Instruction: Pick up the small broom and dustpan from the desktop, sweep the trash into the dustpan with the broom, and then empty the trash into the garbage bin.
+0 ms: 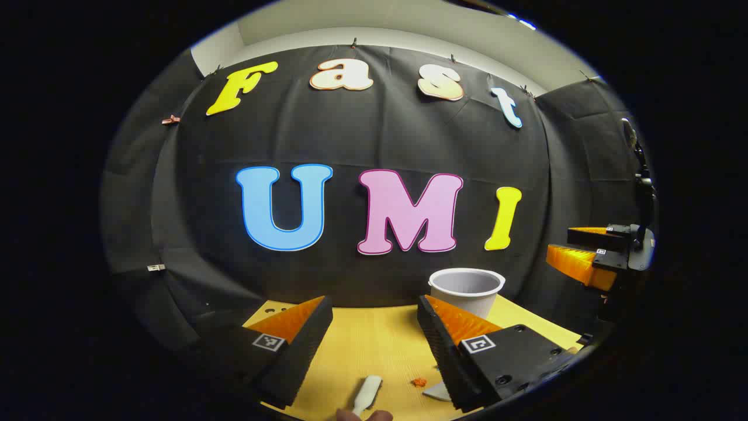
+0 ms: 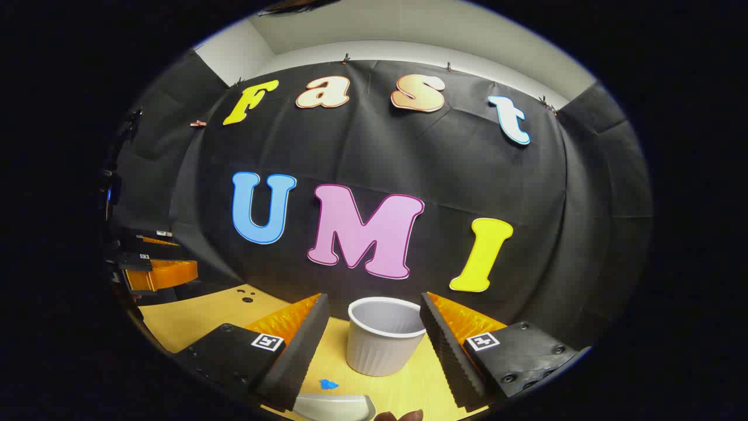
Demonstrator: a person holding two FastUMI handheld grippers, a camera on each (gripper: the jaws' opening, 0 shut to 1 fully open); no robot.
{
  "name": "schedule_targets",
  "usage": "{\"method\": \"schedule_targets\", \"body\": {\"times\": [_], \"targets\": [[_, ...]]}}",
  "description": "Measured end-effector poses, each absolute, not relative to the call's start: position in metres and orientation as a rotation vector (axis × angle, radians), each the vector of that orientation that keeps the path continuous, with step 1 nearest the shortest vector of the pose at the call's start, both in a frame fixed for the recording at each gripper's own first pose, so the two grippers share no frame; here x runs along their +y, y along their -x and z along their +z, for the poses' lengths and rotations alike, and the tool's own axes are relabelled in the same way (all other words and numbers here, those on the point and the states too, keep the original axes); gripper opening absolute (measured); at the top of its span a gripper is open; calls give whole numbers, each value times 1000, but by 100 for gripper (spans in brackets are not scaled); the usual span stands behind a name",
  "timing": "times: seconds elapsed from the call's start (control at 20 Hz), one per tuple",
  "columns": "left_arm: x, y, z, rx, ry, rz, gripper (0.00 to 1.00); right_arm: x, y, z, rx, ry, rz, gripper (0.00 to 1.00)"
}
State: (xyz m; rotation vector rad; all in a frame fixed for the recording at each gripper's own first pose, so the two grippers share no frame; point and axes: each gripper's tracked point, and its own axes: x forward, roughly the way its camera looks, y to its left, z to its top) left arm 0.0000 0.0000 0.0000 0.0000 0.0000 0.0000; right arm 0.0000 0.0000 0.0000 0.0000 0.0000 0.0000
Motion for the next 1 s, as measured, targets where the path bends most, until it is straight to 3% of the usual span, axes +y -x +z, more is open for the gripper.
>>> {"method": "schedule_targets", "body": {"times": [0.75,1.0], "targets": [[-21,-21,-2,1,-26,-40,94,-3,-5,-13,35,-24,11,97],[-20,-21,-11,16,-34,-33,94,15,14,-73,261,-58,131,98]]}}
